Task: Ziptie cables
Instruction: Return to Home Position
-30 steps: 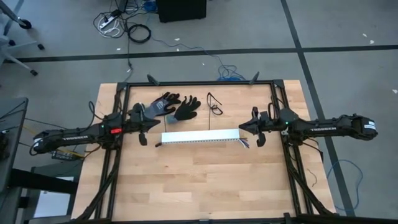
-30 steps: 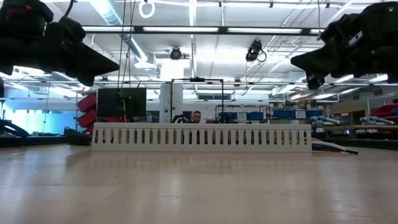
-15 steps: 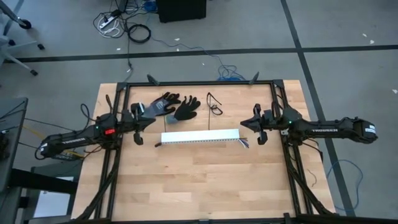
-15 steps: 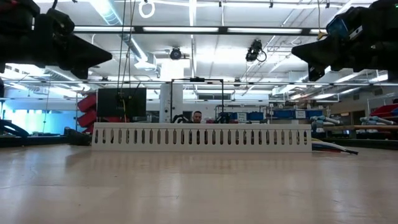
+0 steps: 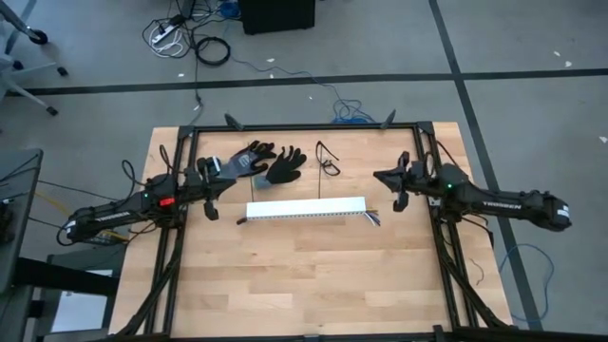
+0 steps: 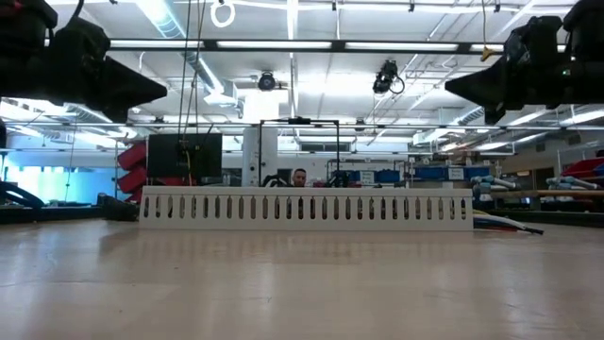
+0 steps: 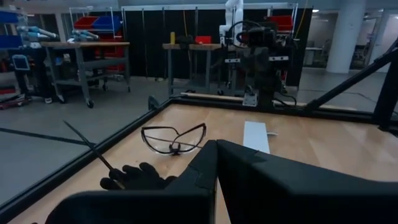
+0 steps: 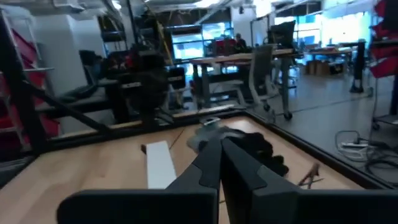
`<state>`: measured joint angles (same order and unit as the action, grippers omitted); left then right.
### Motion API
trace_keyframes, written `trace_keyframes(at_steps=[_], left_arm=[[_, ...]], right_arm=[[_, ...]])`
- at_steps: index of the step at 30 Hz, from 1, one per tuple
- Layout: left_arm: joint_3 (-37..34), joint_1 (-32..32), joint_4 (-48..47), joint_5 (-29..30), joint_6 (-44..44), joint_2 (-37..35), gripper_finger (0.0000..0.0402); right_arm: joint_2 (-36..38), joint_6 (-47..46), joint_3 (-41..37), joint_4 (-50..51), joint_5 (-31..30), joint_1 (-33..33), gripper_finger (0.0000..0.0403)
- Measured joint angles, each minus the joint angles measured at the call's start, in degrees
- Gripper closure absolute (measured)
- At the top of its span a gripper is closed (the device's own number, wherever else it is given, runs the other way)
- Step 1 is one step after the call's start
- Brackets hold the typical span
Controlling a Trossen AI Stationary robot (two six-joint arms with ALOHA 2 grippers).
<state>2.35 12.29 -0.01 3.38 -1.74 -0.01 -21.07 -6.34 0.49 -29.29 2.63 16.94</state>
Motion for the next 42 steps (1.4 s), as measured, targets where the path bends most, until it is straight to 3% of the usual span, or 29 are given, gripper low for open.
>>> trace_keyframes(at_steps=[6,16,24,32,35,42], left_arm=[[0.02,-0.01,-0.50,0.32,0.09,0.00,0.0401],[3.65,-0.02,-5.51,3.27,2.72,0.00,0.0401],[4.72,0.00,-5.67,7.75,4.40,0.00,0.0401],[4.50,0.02,-5.46,7.91,3.12,0.00,0.0401],[2.60,0.02,-3.10,3.65,2.61,0.00,0.0401],[-1.83,0.02,2.26,-4.27,0.98,0.00,0.0401]], right_arm=[[8.67,-0.44,-0.02,7.19,-0.24,-0.67,0.0397],[21.11,-2.70,-0.04,22.13,-11.07,-7.10,0.0398],[20.03,-4.37,-0.07,25.62,-24.82,-18.83,0.0398],[16.57,-1.94,-0.07,25.24,-38.33,-29.52,0.0398],[13.24,-1.96,-0.07,25.32,-42.61,-31.99,0.0398],[8.49,-0.42,-0.09,25.36,-42.86,-33.98,0.0398]])
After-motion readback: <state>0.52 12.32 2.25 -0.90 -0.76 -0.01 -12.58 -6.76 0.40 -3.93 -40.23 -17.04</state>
